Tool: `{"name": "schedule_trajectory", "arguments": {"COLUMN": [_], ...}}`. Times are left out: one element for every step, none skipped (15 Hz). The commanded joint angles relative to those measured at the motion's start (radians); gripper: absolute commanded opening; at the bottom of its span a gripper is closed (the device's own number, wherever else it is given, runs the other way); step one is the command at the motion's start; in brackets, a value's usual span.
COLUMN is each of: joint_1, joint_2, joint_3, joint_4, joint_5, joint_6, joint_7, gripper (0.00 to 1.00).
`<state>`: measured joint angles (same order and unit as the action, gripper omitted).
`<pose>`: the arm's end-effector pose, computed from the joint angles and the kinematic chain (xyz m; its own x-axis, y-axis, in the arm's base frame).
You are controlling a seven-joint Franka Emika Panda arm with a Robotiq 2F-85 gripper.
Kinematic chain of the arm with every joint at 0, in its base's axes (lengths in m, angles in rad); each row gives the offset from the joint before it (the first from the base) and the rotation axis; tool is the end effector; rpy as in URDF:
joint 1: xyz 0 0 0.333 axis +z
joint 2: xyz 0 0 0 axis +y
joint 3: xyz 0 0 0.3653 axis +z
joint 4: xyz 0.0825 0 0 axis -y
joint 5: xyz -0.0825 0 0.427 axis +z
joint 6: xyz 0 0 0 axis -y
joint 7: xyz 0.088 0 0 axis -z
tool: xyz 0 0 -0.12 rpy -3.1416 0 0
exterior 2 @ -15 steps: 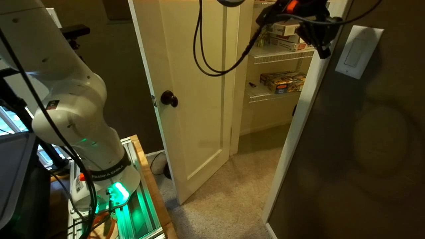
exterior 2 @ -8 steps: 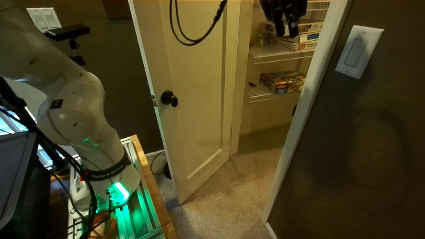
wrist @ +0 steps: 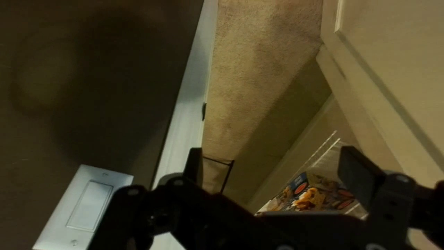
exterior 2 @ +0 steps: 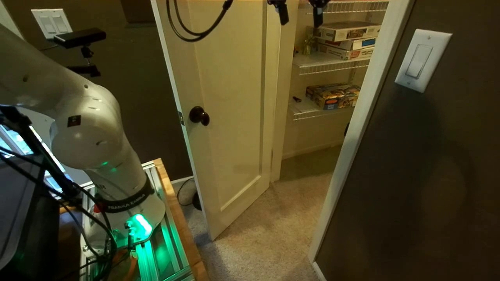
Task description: Switch on the light
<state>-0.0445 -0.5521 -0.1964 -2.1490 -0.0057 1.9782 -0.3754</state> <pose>0.4197 -0.1268 0.6744 0.9170 0.1423 0.3726 0.1362 -0.9898 0.0429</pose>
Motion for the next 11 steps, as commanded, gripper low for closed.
{"name": "schedule_trajectory", "arguments": {"joint_1": [0.044, 0.022, 0.028, 0.032, 0.034, 0.035, 0.036, 0.036, 0.036, 0.036, 0.036], "joint_2": [-0.068, -0.026, -0.036, -0.041, -0.043, -0.044, -0.044, -0.044, -0.044, -0.044, -0.044], "joint_3": [-0.038, -0.020, -0.025, -0.027, -0.028, -0.028, -0.028, -0.028, -0.028, -0.028, -0.028], "joint_4": [-0.045, -0.014, -0.021, -0.024, -0.025, -0.026, -0.028, -0.029, -0.029, -0.030, -0.030], "joint_5": [0.031, 0.004, 0.005, 0.005, 0.005, 0.005, 0.005, 0.005, 0.005, 0.005, 0.005], "joint_6": [-0.111, -0.067, -0.088, -0.098, -0.101, -0.102, -0.102, -0.102, -0.102, -0.102, -0.102], "joint_7": [-0.135, -0.073, -0.092, -0.103, -0.107, -0.109, -0.110, -0.110, -0.111, -0.111, -0.111], "gripper": [1.00, 1.00, 1.00, 1.00, 1.00, 1.00, 1.00, 1.00, 1.00, 1.00, 1.00]}}
